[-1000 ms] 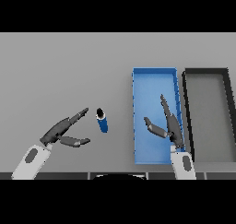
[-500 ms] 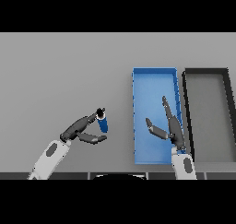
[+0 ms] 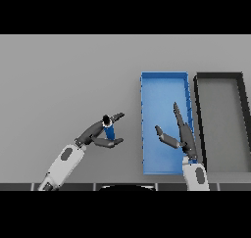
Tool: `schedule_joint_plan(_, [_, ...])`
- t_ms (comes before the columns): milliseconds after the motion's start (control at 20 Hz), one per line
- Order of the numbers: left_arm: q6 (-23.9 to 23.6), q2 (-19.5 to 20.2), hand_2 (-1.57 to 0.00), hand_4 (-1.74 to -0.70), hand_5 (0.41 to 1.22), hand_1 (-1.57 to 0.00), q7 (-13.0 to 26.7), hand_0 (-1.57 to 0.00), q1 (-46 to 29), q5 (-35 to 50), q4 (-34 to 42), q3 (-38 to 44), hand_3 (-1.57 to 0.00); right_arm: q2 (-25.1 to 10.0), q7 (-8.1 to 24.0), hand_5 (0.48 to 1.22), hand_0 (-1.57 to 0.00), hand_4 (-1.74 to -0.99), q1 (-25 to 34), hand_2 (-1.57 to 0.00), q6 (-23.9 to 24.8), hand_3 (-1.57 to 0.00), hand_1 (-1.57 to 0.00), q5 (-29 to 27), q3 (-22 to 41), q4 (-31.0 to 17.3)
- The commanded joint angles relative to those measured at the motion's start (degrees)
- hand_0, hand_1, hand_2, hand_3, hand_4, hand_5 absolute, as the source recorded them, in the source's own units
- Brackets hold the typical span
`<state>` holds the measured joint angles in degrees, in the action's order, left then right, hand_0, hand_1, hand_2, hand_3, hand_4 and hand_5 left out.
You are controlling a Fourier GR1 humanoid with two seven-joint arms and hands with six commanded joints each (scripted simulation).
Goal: Pick up the blue pipe and place it into the blue bin.
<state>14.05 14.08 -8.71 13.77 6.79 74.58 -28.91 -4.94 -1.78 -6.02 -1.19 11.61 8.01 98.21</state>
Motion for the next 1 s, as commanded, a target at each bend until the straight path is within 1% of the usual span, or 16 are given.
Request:
schedule_joint_plan(0, [-0.4,-0.6,-0.22,-1.29,0.617,-0.14,0.0,-0.03,0.0,0.2,0.5,-0.1,-0.12,0.1,0.1,0.605,0.0,-1.196,-0.1,0.0,-0.2,0.0,0.0,-0.1,0.1,0.0])
schedule_joint_plan(50, [-1.1,-1.5,-0.36,-1.32,0.651,-0.26,0.6,-0.1,0.3,0.0,0.7,-0.3,-0.22,0.3,0.5,0.605,0.0,-1.198,-0.1,0.0,-0.2,0.0,0.0,-0.4,0.1,0.1])
schedule_joint_plan(100, [-0.8,-2.4,-0.54,-1.34,0.765,-0.46,1.5,-0.29,0.1,1.3,0.7,-0.1,-0.49,0.3,0.9,0.605,0.0,-1.199,0.3,0.0,-0.1,0.0,0.0,-0.5,-0.2,-0.5])
schedule_joint_plan(150, [-1.1,-3.0,-0.73,-1.42,0.856,-0.68,2.2,-0.5,-0.3,1.6,0.4,0.0,-0.7,0.0,1.0,0.604,0.0,-1.196,1.1,0.0,0.0,0.0,0.0,-0.9,-0.8,0.0])
schedule_joint_plan(200, [-1.4,-3.1,-0.9,-1.48,0.929,-0.86,0.8,-0.72,0.1,0.7,-0.5,-0.3,-0.88,0.5,0.5,0.604,0.0,-1.198,0.6,0.0,0.0,0.0,0.0,-0.5,-0.1,-0.5])
schedule_joint_plan(250, [-1.1,-3.0,-1.03,-1.53,0.988,-1.0,-0.2,-0.89,0.0,0.1,-0.3,-0.7,-1.01,0.2,1.1,0.604,0.0,-1.195,0.9,0.0,-0.1,0.0,0.0,-0.6,-0.2,-0.1])
schedule_joint_plan(300, [-0.6,-2.5,-1.14,-1.57,1.034,-1.11,-1.0,-1.02,-0.3,0.1,0.1,-1.2,-1.1,0.1,0.7,0.604,0.0,-1.196,0.7,0.0,-0.3,0.0,0.0,-0.7,-0.2,0.4])
schedule_joint_plan(350, [-0.8,-2.9,-1.23,-1.6,1.072,-1.2,-2.4,-1.13,0.0,-0.3,-0.4,-1.9,-1.17,0.3,0.9,0.604,0.0,-1.198,0.5,0.0,-0.4,0.0,0.0,-0.6,0.1,0.2])
schedule_joint_plan(400, [-1.3,-2.3,-1.3,-1.63,1.101,-1.28,-2.7,-1.22,-0.4,-0.8,0.4,-2.3,-1.22,0.0,1.0,0.603,0.0,-1.195,0.4,0.0,-0.3,0.0,0.0,-0.6,-0.2,0.6])
schedule_joint_plan(500, [-2.1,-2.8,-1.4,-1.67,1.144,-1.38,-4.5,-1.35,-0.4,-0.9,-0.2,-2.5,-1.32,0.3,1.5,0.6,0.0,-1.19,0.8,0.0,-0.3,0.0,0.0,-0.6,0.0,0.1])
schedule_joint_plan(600, [-3.5,-3.1,-1.46,-1.69,1.172,-1.45,-3.7,-1.43,-0.9,-0.7,2.4,-2.5,-1.38,0.0,1.4,0.601,0.0,-1.189,1.2,0.0,-0.4,0.0,0.0,-0.7,-0.2,0.1])
schedule_joint_plan(700, [-4.2,-3.1,-1.5,-1.71,1.19,-1.49,-4.2,-1.48,-1.3,0.0,4.9,-2.2,-1.42,-0.1,0.4,0.603,0.0,-1.187,0.3,0.0,-0.2,0.0,0.0,0.0,0.1,0.4])
schedule_joint_plan(800, [-4.4,-3.9,-1.52,-1.72,1.201,-1.52,-3.9,-1.51,-0.1,1.0,7.4,-2.0,-1.45,-0.1,0.7,0.606,0.0,-1.183,0.7,0.0,-0.2,0.0,0.0,0.0,0.0,0.0])
schedule_joint_plan(850, [-4.8,-4.5,-1.53,-1.73,1.205,-1.53,-2.7,-1.52,0.5,1.2,8.2,-2.1,-1.45,-0.7,0.4,0.604,0.0,-1.18,0.7,0.0,-0.4,0.0,0.0,-0.4,-0.6,-0.1])
schedule_joint_plan(900, [-4.8,-4.8,-1.54,-1.73,1.208,-1.54,-1.8,-1.53,0.9,1.5,9.6,-2.4,-1.46,-0.5,-0.2,0.603,0.0,-1.172,0.6,0.0,-0.1,0.0,0.0,-0.1,-0.6,-1.0])
schedule_joint_plan(950, [-4.4,-4.3,-1.55,-1.73,1.211,-1.55,-1.5,-1.54,1.2,2.1,10.8,-2.2,-1.47,-0.8,-1.1,0.602,0.0,-1.164,-0.1,0.0,-0.1,0.0,0.0,-0.1,-0.6,-0.3])
